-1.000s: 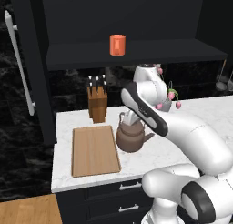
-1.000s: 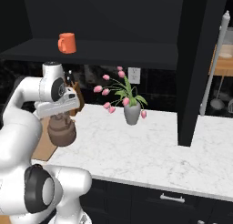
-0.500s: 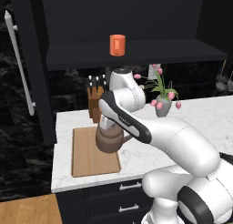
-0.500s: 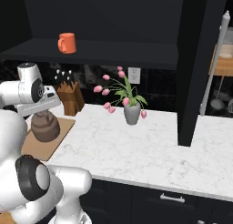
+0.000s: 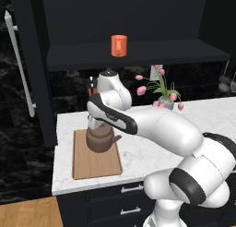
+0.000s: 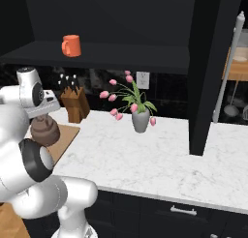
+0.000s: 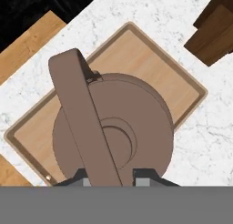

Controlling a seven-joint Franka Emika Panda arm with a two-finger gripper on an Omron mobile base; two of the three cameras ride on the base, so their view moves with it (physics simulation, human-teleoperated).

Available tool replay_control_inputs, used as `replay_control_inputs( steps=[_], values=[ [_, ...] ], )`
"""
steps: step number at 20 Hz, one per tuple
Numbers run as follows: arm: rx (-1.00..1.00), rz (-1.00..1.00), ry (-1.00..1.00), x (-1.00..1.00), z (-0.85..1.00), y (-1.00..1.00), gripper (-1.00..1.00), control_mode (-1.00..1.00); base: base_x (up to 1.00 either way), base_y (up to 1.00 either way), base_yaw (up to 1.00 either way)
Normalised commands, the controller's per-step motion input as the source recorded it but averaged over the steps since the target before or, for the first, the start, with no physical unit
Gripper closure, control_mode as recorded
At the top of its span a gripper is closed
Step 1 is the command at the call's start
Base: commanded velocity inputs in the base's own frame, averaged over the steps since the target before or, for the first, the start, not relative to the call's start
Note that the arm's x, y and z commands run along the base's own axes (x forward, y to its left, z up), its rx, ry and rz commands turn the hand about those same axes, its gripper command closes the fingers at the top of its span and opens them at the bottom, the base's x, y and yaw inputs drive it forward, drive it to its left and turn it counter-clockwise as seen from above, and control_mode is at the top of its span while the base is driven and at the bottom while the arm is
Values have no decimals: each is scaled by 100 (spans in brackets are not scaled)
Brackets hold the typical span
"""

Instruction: Pick the kettle from the counter and place it on the tray. Then pick the mug from the cabinet and place it on the tray. Then close the cabinet doors.

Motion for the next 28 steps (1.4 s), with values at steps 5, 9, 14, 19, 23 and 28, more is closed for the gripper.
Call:
replay_control_inputs(
  steps=[5,9,14,19,23,28],
  values=[
    [1,0,0,34,-21,7,100,-100,0,0,0],
    [1,0,0,29,-12,0,100,-100,0,0,0],
    [0,0,0,6,-8,0,100,-100,0,0,0],
    [0,0,0,0,-1,0,100,-100,0,0,0],
    [0,0,0,0,0,0,100,-100,0,0,0],
    [0,0,0,0,-7,0,-100,-100,0,0,0]
  ],
)
